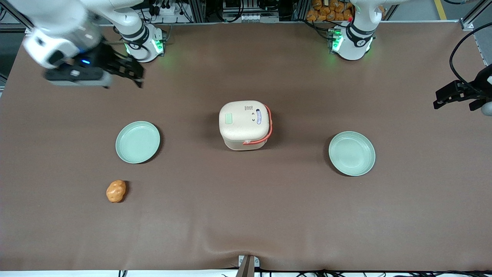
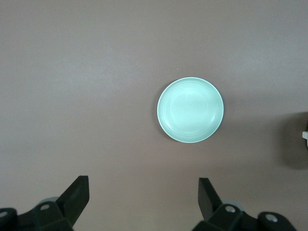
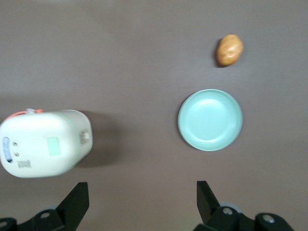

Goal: Press rice cooker button with right arm
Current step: 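Swing the right gripper over toward the white rice cooker, then lower the closed right gripper onto the cooker's lid button and press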

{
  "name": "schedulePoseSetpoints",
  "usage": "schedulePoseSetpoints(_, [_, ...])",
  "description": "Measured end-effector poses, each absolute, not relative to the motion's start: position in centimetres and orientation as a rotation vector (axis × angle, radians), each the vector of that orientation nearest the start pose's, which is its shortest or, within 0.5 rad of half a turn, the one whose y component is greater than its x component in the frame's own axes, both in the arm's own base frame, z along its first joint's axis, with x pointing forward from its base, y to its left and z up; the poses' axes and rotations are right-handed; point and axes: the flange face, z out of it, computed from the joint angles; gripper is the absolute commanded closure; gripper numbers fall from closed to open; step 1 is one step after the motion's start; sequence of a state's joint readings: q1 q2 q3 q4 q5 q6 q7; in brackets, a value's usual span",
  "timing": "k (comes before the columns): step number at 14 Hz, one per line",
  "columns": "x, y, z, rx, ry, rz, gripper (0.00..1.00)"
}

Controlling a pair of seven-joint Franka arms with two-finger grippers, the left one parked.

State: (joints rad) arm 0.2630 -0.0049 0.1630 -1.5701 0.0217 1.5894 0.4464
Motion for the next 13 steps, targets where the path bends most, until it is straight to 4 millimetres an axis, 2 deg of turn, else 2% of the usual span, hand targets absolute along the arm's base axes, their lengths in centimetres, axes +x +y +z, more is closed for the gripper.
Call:
schedulePoseSetpoints(1, [50.5, 25.2, 61.5, -3.113, 0.025, 0.001, 0.54])
schedulePoseSetpoints(2, [50.5, 27.1, 60.2, -3.115, 0.012, 0.019, 0.84])
schedulePoseSetpoints(3, [50.5, 28.7, 58.9, -3.116, -0.003, 0.034, 1.0])
schedulePoseSetpoints(6, [50.3, 32.5, 55.7, -3.122, -0.01, 0.073, 1.0])
schedulePoseSetpoints(8, [49.6, 35.6, 54.5, -3.11, -0.023, 0.053, 1.0])
schedulePoseSetpoints(10, [49.3, 37.5, 52.9, -3.106, -0.05, 0.052, 1.0])
schedulePoseSetpoints(13, [49.9, 40.3, 48.5, -3.101, -0.103, 0.039, 1.0])
